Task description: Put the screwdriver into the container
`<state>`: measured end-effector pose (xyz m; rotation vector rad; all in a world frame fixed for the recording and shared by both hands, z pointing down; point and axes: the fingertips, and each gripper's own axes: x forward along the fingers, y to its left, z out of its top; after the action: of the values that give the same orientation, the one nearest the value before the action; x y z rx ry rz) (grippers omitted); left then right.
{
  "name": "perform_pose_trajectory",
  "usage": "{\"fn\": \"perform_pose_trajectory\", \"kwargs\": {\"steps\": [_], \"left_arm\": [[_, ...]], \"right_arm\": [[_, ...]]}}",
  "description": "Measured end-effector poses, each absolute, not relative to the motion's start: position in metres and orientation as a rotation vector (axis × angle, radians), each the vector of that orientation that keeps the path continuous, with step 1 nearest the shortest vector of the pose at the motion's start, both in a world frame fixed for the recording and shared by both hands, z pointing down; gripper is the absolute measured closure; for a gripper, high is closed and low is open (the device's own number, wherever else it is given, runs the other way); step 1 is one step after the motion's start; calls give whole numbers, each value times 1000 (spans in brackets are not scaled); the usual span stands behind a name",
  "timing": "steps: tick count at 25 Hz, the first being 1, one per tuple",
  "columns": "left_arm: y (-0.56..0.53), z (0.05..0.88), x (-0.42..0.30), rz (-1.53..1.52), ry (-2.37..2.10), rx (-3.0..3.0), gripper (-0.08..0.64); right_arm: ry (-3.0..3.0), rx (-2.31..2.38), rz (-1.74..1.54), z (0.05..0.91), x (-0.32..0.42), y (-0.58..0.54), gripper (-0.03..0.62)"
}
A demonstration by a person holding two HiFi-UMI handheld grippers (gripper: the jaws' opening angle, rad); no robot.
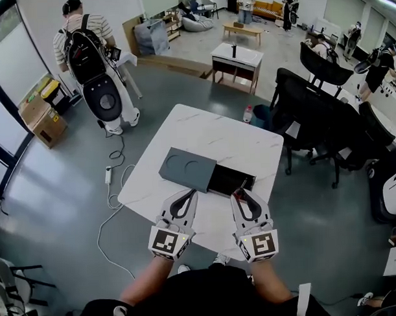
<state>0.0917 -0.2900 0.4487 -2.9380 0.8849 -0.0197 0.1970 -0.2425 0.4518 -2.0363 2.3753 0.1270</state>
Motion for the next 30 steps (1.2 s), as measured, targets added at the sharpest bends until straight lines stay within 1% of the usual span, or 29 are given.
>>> {"fn": "perform_pose_trajectory", "kwargs": {"steps": [10, 15, 22, 26, 30], "left_arm": [[-294, 465, 136, -93, 889, -2937, 555], [-308, 477, 135, -164, 933, -2978, 555], [-330, 487, 139, -151, 838, -2985, 555], [-344, 491, 127, -171, 854, -3027, 555], [-359, 494, 119, -127, 841, -3024, 555]], "right_arm": [[2426, -2027, 55, 481, 242, -266, 483], [2448, -2041, 22, 497, 248, -277, 483], [2457, -2122, -3, 521, 252, -297, 483], [2500, -2193, -44, 550, 252, -309, 483], [2624, -2286, -54, 588, 252, -322, 483]]}}
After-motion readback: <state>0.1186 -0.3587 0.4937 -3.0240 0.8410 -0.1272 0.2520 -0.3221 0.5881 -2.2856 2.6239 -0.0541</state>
